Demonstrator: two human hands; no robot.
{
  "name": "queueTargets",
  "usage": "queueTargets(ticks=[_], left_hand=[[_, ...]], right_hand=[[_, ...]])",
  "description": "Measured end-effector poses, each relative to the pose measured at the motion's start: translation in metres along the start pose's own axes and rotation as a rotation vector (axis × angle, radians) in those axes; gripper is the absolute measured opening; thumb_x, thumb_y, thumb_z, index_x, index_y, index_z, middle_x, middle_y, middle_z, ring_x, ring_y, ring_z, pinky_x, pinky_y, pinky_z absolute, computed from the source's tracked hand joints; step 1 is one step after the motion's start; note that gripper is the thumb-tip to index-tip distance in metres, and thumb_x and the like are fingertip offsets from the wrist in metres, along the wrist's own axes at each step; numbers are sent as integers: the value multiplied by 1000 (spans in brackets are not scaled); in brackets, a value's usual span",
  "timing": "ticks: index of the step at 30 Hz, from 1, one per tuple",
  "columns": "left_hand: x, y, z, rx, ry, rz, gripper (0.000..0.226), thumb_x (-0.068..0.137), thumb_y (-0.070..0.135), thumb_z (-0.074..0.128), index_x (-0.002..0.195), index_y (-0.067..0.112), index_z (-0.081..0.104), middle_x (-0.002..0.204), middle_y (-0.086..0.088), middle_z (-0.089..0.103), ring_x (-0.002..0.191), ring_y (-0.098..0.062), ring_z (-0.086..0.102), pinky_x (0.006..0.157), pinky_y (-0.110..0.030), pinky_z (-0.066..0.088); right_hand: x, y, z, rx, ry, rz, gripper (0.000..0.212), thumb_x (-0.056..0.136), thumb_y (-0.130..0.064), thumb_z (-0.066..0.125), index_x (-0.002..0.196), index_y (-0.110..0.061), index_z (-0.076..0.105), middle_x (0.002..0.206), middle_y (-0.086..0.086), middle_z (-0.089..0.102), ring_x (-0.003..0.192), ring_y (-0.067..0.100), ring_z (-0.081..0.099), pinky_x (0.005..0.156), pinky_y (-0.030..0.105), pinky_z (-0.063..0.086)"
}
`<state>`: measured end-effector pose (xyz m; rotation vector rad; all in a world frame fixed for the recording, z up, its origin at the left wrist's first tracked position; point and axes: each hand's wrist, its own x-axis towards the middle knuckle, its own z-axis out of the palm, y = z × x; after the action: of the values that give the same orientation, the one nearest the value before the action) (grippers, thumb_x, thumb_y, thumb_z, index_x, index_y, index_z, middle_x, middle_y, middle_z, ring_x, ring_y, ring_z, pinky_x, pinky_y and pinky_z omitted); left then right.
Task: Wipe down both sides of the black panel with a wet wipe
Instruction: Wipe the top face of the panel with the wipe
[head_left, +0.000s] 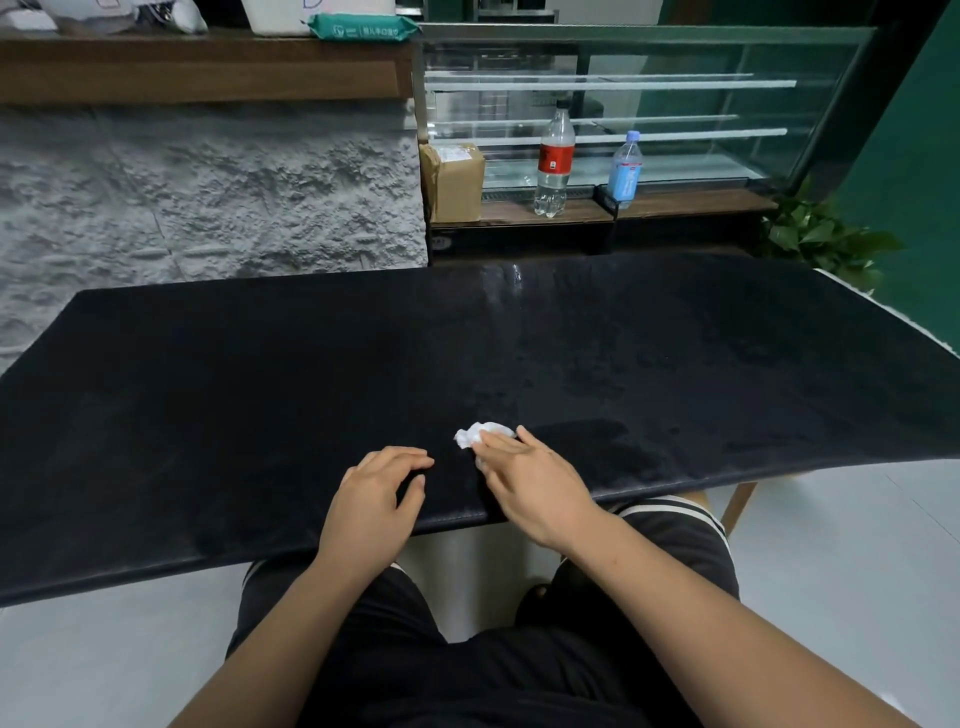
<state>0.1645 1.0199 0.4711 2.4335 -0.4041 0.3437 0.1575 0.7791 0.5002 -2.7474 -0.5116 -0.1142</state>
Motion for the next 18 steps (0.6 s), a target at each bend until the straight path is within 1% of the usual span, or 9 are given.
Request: queueTargets(ticks=[2,5,9,15,17,18], left_hand=[[0,0,0,-1,-6,-7,26,102,26,63,123,37,72,127,29,63,121,6,53,106,-32,43],[0,-1,0,-5,-10,-12,26,102,27,63,123,38,72,127,30,62,121,6,53,104,-28,39],[-1,-2,1,-2,-11,-14,26,102,27,62,123,38,72,127,30,62,121,6,53,104,-29,39],[0,-4,2,8,-16,-8,26,102,28,61,124,38,71,128,30,62,120,6,53,105,-30,41],[0,-5,2,11,-16,-5,26,102,29,60,124,38,71,128,30,62,121,7,52,106,-30,41],[0,-5,2,12,-15,-4,26,102,29,60,124,38,71,128,30,62,122,8,51,106,-30,41]], right_hand=[[-1,15,-3,-3,5,38,47,110,-24,32,155,-33,43,162,-22,39,153,-3,24,130,28,5],[-4,35,-8,6,32,94,50,110,-23,32,158,-35,41,164,-21,38,154,-2,23,129,25,3],[-10,61,-15,5,63,177,53,109,-22,33,159,-40,37,165,-21,36,154,-2,22,125,22,3],[-16,88,-28,-15,91,290,52,110,-22,36,158,-41,39,165,-21,36,154,0,23,129,29,12],[-17,90,-31,-19,106,342,51,110,-22,36,156,-41,42,163,-23,37,153,1,28,128,28,14],[-17,89,-32,-23,120,378,51,109,-21,36,155,-41,43,162,-24,38,151,3,33,125,27,19]])
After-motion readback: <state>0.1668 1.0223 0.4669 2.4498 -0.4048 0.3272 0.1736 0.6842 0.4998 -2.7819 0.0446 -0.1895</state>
